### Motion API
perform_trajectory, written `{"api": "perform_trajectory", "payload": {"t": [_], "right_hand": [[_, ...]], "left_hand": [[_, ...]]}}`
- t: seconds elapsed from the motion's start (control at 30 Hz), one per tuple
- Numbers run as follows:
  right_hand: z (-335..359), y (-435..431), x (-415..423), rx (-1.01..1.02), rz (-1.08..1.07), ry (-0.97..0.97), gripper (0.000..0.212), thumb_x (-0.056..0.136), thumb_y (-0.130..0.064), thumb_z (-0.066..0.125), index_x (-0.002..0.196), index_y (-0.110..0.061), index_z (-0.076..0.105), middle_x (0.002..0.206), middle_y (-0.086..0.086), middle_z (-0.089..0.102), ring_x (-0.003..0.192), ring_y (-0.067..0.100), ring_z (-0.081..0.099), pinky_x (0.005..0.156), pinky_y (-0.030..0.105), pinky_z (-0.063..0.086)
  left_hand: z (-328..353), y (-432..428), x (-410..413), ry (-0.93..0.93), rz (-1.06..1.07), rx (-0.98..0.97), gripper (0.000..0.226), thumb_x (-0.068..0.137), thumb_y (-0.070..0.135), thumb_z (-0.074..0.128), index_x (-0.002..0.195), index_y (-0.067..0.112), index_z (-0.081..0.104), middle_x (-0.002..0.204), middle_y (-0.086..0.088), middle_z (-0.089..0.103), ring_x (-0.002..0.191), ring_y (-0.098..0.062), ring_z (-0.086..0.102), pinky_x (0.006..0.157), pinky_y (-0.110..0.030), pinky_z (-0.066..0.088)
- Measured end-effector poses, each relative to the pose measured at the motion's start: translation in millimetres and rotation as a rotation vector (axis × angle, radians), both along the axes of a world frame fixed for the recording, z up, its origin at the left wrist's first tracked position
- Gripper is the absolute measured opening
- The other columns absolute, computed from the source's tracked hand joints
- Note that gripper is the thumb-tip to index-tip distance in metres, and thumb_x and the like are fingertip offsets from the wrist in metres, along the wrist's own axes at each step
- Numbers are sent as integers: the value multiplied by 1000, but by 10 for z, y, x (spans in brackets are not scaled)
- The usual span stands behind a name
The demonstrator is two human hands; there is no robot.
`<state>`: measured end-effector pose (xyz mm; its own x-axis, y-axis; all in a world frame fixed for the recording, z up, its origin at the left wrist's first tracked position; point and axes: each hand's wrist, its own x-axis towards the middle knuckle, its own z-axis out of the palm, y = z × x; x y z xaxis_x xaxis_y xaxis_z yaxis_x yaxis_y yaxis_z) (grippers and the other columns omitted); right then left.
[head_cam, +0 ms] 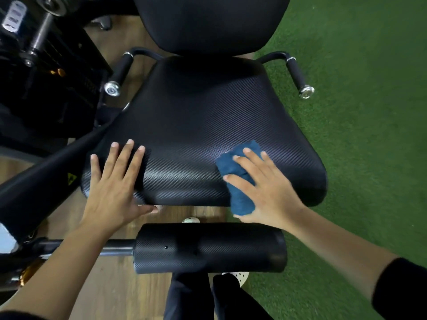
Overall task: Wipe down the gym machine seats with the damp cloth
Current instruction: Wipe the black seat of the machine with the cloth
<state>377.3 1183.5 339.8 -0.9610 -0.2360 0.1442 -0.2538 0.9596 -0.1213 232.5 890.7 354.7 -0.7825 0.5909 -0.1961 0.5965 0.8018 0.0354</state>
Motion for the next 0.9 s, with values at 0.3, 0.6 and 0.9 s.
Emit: {"api": "perform_trajectory", "payload": {"t": [0.3, 0.6, 0.9], "right_hand": [[25, 112, 134, -35, -188, -4, 107, 44, -64, 83, 132, -21, 41, 141, 15, 38, 137, 36, 31, 109, 59, 27], [59, -1165, -744, -65, -31, -61, 101, 47, -56, 80, 136, -25, 42, 146, 12, 38, 139, 35, 29, 110, 59, 25], [123, -565, -421, -229, -166, -37, 83, 55, -63, 74, 125, -22, 53, 142, 12, 44, 139, 31, 32, 108, 55, 32]], "left_hand": [[-13, -327, -54, -15, 107, -10, 141, 38, 47, 92, 151, 15, 13, 158, -9, 13, 146, -31, 3, 112, -62, 3], [-70, -515, -149, -68, 128, 73, 135, 43, 54, 88, 151, 11, 18, 158, -10, 15, 146, -29, 4, 113, -60, 11], [15, -498, -240, -152, 112, 291, 88, 84, 76, 20, 151, 20, 18, 159, 2, 9, 147, -14, -4, 118, -48, 1]]}}
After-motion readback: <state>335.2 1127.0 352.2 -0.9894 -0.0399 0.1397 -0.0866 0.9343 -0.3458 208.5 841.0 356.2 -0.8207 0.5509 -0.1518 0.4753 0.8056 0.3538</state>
